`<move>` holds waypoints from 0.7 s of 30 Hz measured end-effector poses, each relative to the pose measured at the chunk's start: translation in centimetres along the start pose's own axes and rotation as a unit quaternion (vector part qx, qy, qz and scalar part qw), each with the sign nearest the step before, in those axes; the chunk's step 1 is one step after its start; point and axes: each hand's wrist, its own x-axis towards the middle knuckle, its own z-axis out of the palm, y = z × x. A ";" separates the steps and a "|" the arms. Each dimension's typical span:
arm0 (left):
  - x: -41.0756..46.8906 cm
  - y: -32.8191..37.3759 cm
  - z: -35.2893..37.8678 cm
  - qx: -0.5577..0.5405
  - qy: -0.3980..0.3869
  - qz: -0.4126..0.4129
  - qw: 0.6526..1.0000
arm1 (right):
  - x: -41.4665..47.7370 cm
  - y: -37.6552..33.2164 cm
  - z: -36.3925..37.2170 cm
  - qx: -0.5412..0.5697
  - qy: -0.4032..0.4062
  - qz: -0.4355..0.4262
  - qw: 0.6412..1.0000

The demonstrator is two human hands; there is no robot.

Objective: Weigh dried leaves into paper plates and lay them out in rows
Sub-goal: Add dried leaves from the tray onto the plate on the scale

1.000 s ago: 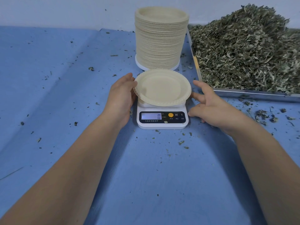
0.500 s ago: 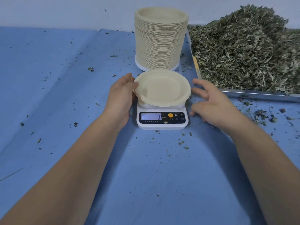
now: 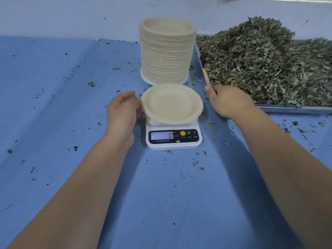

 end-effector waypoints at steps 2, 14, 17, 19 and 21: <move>0.0 0.2 0.1 -0.024 0.007 -0.008 1.000 | 0.2 0.1 0.2 0.003 0.006 -0.014 1.000; -0.1 0.3 0.1 -0.060 0.016 -0.010 0.998 | 1.0 0.2 0.2 0.005 -0.025 0.001 1.000; -0.2 0.1 0.1 -0.044 0.015 0.016 0.999 | 1.0 0.4 0.3 0.015 0.005 -0.015 1.000; -0.2 0.1 0.1 -0.038 0.015 0.023 0.999 | 1.4 0.7 -0.2 0.051 0.026 -0.019 0.998; -0.1 0.0 0.0 -0.038 0.017 0.024 0.999 | 1.8 1.1 -0.9 0.086 0.062 -0.011 0.994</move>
